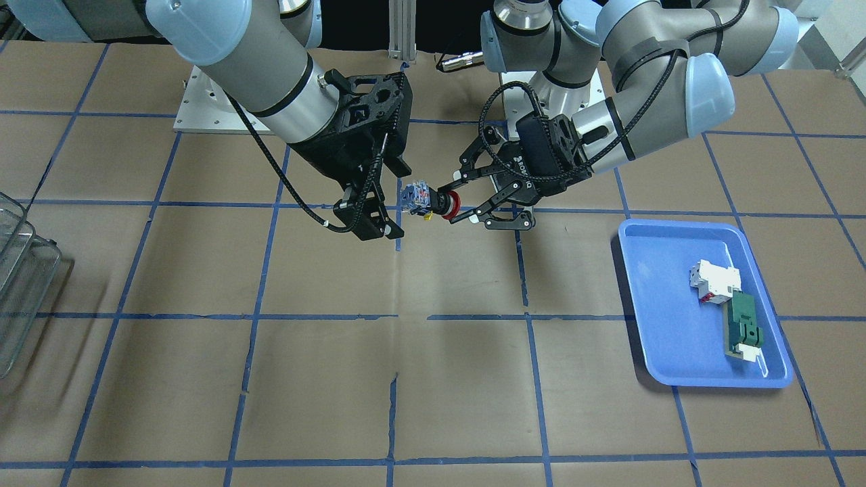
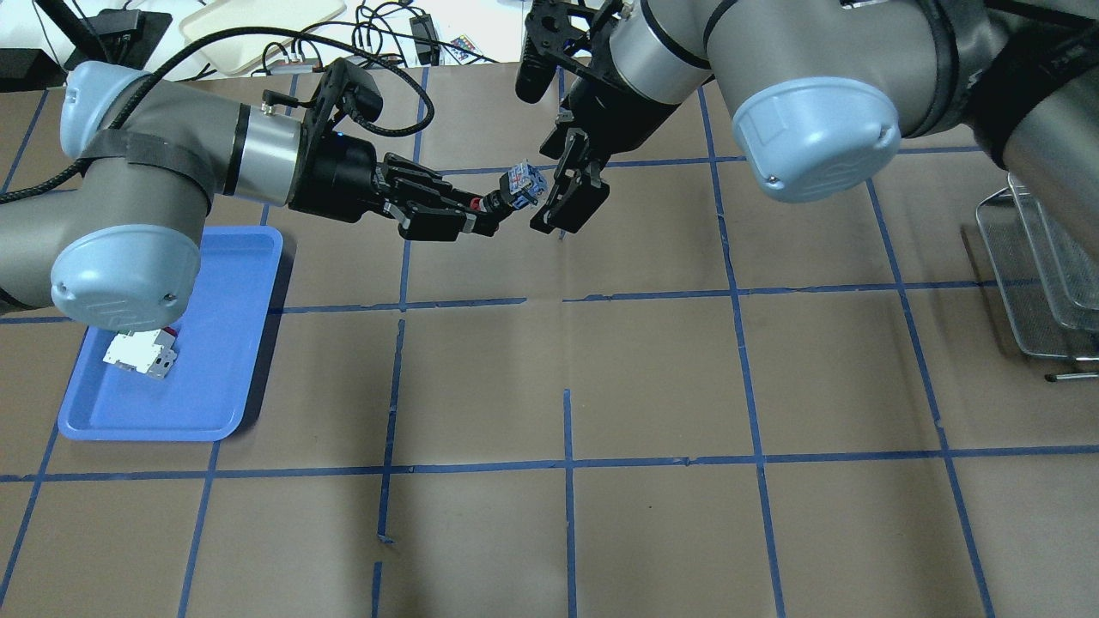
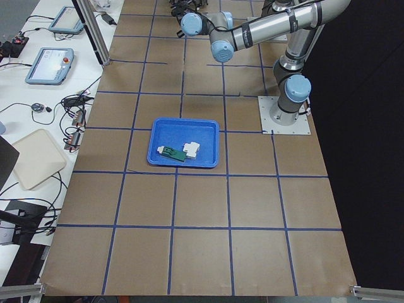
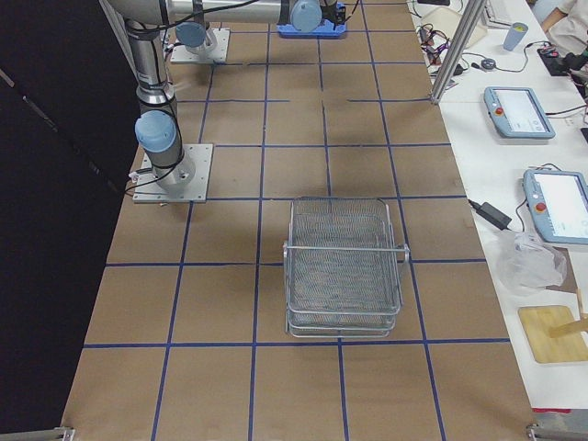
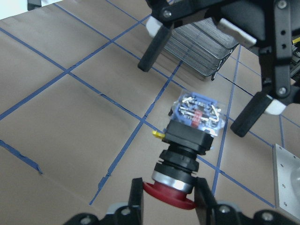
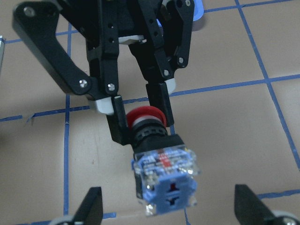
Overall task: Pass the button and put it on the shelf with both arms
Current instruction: 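Close the right gripper on the button held by the left gripper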
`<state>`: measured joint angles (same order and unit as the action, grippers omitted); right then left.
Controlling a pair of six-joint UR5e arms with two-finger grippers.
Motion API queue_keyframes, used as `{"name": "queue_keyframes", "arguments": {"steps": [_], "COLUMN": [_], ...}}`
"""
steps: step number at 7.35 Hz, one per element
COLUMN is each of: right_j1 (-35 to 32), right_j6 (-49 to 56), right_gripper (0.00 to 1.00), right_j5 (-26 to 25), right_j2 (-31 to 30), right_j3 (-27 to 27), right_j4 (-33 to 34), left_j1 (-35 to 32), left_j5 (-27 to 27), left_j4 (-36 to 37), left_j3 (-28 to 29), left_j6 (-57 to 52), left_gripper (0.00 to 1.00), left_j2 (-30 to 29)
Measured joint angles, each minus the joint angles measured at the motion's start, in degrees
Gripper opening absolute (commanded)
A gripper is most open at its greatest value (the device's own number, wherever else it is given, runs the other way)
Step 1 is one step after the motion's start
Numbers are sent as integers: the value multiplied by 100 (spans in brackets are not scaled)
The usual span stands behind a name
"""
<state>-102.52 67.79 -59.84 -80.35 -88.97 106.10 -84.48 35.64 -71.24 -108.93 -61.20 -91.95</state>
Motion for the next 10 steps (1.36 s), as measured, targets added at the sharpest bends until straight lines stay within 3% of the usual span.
{"name": "queue_keyframes", "arguments": {"steps": [2, 3, 4, 6, 7, 9, 10], "right_j1": [-141, -172, -184, -186, -179, -181, -180], "right_j6": [-224, -270, -328, -477, -503, -501, -499], "right_gripper": [100, 93, 65, 25, 12, 3, 3], "right_j5": [15, 34, 40, 25, 20, 31, 31], "right_j2": [10, 10, 11, -11, -20, -48, -66], "right_j3": [-6, -6, -6, -6, -1, 12, 16], "right_j4": [8, 18, 15, -28, -71, -139, -143], "left_j1": [-54, -66, -72, -77, -80, -74, -76], "left_j5": [-49, -54, -56, -59, -63, -65, -70], "left_j4": [17, 23, 30, 46, 55, 78, 82], "left_j3": [9, 11, 15, 23, 22, 36, 39], "left_j6": [90, 102, 106, 113, 115, 118, 117], "left_gripper": [0, 0, 0, 0, 0, 0, 48], "left_j2": [12, 16, 18, 25, 31, 54, 67]}}
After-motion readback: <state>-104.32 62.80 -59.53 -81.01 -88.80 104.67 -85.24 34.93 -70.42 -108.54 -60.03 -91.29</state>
